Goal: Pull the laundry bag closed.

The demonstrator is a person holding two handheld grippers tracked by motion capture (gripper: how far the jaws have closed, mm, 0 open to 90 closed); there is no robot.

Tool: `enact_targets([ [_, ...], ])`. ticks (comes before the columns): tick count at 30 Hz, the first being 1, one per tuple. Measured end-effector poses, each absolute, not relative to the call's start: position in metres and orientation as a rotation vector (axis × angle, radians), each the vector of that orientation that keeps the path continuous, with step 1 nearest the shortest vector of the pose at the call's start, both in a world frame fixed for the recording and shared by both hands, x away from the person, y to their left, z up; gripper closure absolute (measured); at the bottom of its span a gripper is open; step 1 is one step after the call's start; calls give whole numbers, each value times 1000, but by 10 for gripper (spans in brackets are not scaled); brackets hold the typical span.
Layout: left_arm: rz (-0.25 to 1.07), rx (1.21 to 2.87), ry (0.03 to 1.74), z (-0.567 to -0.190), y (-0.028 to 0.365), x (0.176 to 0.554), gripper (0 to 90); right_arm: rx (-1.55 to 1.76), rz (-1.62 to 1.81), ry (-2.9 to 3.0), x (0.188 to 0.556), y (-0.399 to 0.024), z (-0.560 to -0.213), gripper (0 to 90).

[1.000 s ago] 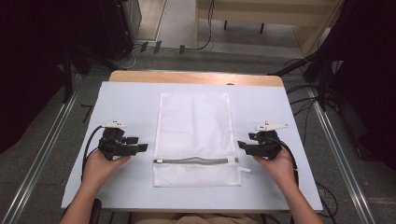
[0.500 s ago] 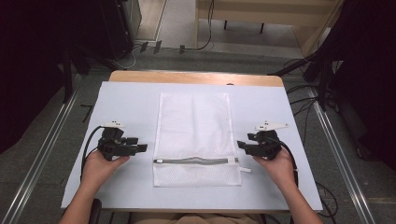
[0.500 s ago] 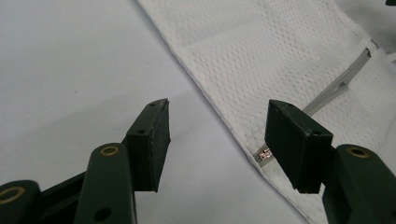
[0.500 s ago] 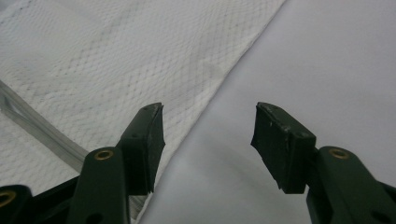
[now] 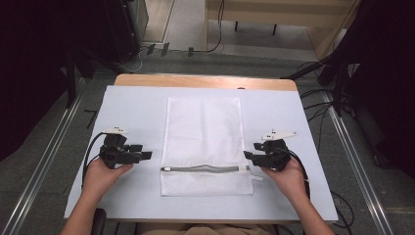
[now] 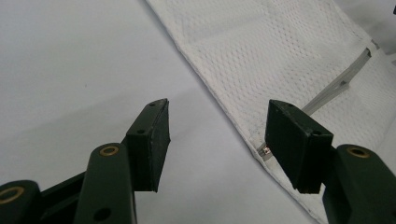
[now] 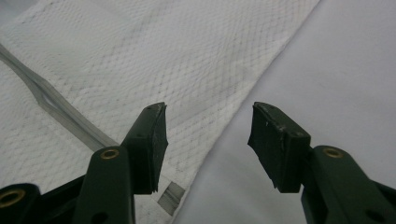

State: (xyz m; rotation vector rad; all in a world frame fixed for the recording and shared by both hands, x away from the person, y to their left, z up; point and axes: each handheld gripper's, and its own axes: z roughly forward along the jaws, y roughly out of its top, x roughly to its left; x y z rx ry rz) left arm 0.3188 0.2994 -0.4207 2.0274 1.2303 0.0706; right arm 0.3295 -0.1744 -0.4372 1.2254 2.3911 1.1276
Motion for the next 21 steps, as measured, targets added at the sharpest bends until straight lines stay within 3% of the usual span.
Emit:
enact_targets([
  [21,77,2025,1237,-420,303,318,406,1170,1161,2450,320,-154,-430,536],
])
